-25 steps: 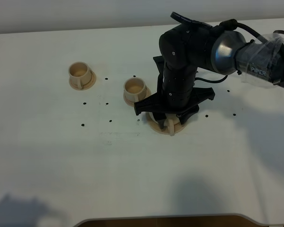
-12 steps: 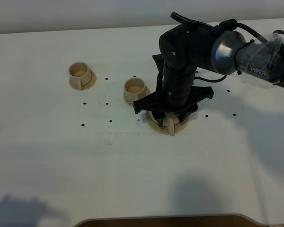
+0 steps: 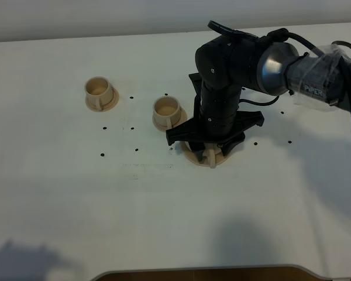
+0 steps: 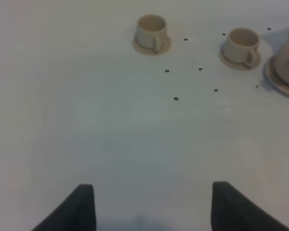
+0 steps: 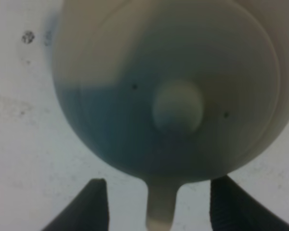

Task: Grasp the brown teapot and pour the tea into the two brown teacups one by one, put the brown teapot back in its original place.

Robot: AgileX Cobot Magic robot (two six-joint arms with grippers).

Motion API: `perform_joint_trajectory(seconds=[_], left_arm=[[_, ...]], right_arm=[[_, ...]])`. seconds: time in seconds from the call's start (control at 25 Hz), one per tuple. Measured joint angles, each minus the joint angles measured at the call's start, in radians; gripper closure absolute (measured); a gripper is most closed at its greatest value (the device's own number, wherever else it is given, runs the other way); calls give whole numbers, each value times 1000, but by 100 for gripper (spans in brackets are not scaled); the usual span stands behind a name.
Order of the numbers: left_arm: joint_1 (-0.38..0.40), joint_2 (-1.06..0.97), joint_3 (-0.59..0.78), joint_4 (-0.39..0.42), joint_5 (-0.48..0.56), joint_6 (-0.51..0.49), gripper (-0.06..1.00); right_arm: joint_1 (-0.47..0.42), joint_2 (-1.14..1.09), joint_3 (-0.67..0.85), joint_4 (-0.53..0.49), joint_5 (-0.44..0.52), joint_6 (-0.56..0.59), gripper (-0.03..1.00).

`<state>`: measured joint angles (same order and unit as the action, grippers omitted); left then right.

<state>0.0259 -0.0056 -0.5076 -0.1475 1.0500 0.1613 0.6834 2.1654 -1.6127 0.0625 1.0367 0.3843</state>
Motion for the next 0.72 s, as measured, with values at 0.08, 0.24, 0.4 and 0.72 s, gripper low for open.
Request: perform_joint_trajectory(seconds=[0.08, 0.24, 0.4, 0.72], left_arm=[[0, 0, 0, 0, 0, 0, 40], [0, 0, 0, 0, 0, 0, 40], [0, 0, 0, 0, 0, 0, 40], [0, 0, 0, 0, 0, 0, 40]], right_arm=[[0, 0, 0, 0, 0, 1, 52], [0, 0, 0, -4, 0, 1, 55], [0, 0, 0, -11, 0, 1, 59], [0, 0, 0, -11, -7, 6, 62]])
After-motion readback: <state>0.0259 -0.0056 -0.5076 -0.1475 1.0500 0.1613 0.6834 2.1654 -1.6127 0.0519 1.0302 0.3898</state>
